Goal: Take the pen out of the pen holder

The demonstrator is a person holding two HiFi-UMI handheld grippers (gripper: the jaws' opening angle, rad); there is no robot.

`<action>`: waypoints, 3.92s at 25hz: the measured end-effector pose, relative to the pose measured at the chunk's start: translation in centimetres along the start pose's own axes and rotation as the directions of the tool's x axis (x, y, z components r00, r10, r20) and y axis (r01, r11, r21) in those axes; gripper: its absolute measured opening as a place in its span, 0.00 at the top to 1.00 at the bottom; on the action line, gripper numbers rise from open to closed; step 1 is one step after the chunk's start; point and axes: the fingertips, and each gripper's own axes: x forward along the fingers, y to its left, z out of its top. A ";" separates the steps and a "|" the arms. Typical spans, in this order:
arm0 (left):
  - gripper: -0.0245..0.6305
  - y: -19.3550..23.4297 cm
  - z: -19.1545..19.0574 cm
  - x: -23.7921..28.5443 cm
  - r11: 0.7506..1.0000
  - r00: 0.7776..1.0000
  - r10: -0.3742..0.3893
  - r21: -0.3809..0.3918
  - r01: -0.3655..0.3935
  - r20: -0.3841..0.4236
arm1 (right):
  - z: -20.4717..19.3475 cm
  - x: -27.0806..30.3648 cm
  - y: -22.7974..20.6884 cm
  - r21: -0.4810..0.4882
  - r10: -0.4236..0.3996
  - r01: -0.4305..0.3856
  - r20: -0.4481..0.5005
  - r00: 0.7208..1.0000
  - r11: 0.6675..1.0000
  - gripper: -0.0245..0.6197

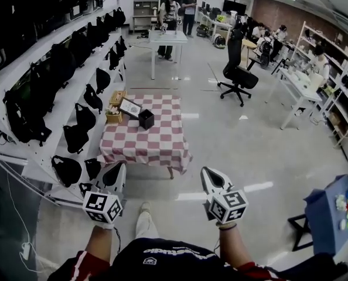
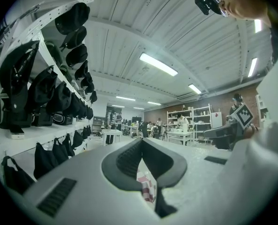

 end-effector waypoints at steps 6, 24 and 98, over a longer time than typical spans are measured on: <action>0.96 1.9 0.2 4.6 1.000 1.000 -0.028 0.000 0.028 0.006 | 0.8 3.8 -2.2 0.003 -0.020 0.020 0.000 1.000 1.000 0.96; 0.96 11.8 0.7 17.9 0.998 0.998 -0.063 0.015 0.064 -0.022 | 4.3 20.0 -5.6 -0.006 -0.008 0.008 -0.003 1.000 1.000 0.96; 0.78 18.9 -7.1 38.2 0.935 0.931 -0.342 0.046 0.351 -0.129 | 5.4 37.7 -8.2 -0.020 -0.045 0.043 -0.080 0.996 0.999 0.96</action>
